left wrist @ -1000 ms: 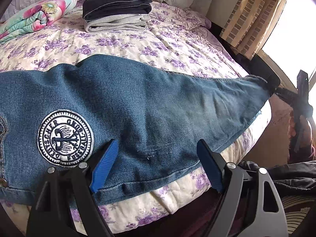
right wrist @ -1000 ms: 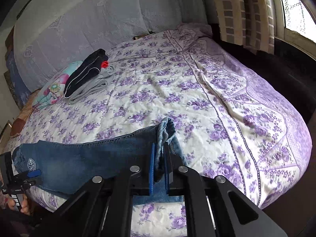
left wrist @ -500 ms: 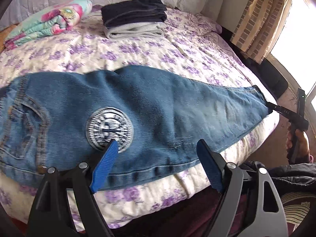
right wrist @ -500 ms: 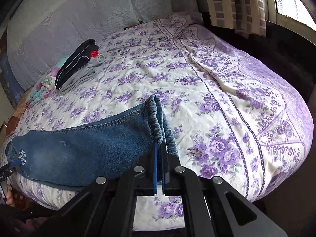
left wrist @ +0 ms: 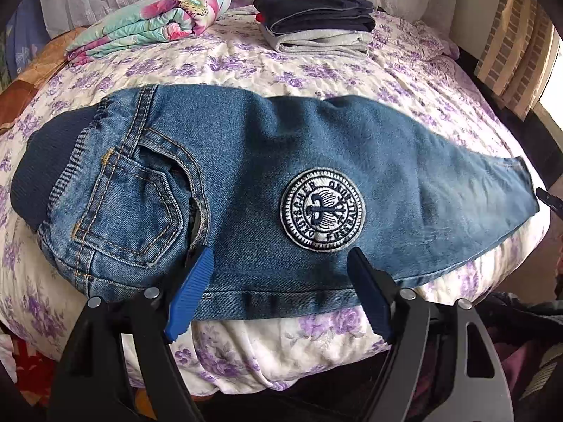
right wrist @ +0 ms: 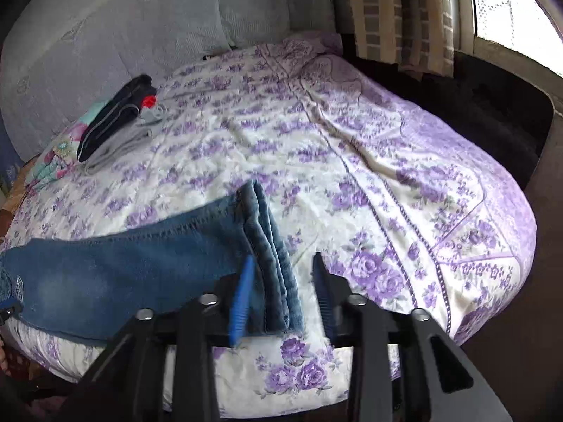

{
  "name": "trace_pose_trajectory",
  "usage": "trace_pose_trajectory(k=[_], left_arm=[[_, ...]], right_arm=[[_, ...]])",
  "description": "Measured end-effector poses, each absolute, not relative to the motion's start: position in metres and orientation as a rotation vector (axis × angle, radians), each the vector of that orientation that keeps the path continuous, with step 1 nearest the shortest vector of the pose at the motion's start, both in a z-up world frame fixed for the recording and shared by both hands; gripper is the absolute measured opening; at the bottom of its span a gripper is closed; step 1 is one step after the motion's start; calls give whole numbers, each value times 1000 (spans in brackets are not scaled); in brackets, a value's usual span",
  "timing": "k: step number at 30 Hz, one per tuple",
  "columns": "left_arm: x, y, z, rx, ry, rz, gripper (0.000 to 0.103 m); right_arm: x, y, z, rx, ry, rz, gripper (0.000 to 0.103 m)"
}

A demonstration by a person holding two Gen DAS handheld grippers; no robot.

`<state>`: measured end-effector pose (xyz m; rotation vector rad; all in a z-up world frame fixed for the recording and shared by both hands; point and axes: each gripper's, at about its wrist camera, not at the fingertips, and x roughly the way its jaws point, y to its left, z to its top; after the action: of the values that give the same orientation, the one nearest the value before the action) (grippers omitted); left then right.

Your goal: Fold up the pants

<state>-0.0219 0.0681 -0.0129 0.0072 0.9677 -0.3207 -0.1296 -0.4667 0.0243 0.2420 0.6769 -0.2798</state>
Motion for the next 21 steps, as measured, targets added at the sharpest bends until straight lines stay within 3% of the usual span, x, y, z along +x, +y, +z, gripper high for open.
trace_pose_trajectory(k=[3, 5, 7, 14, 19, 21], left_arm=[[-26, 57, 17, -33, 911, -448, 81], [-27, 37, 32, 37, 840, -466, 94], [-20, 18, 33, 103, 821, -454, 96], [8, 24, -27, 84, 1079, -424, 95], [1, 41, -29, 29, 1138, -487, 96], [4, 45, -28, 8, 1162, -508, 96]], right_arm=[[-115, -434, 73, 291, 571, 25, 73], [-73, -391, 88, 306, 651, 295, 86], [-21, -339, 81, 331, 755, 520, 98], [147, -199, 0, 440, 1375, 872, 99], [162, -149, -30, 432, 1655, 1122, 99], [157, -135, -31, 392, 1673, 1175, 100]])
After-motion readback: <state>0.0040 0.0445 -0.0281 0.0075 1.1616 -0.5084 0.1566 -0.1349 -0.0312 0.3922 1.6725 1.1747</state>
